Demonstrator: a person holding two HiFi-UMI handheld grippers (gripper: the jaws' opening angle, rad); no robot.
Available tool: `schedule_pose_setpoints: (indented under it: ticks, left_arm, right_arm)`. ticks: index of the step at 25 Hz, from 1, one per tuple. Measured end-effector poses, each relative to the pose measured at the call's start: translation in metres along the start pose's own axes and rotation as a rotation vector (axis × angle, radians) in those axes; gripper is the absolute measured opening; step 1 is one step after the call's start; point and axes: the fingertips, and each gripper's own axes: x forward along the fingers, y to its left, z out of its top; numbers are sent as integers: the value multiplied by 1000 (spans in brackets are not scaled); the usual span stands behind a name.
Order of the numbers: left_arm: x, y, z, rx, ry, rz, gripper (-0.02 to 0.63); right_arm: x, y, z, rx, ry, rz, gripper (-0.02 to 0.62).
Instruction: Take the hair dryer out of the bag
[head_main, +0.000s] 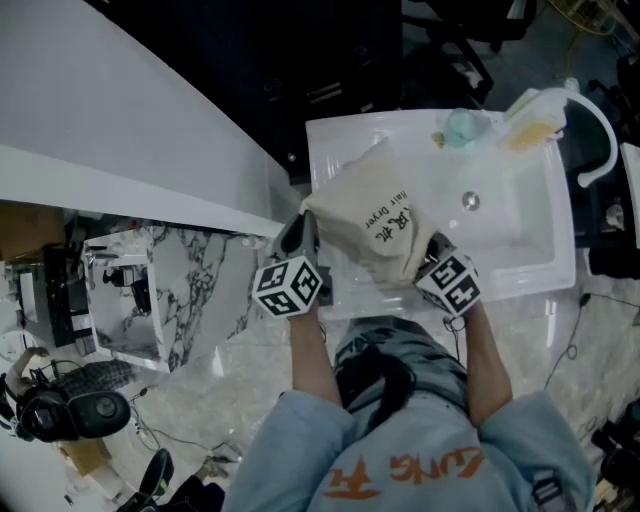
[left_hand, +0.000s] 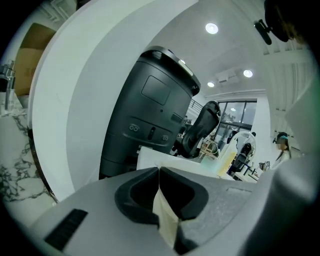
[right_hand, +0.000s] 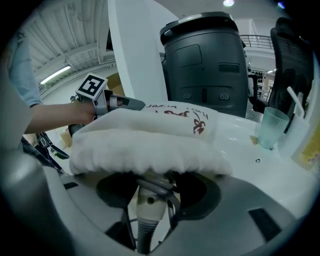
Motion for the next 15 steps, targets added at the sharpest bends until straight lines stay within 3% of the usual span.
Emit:
schedule_pose_setpoints:
  ticks: [15]
  left_arm:
    - [-46,10,-6,-22,-93,182,9]
  right_arm:
    - [-45,29,-18,-226,29,27,233]
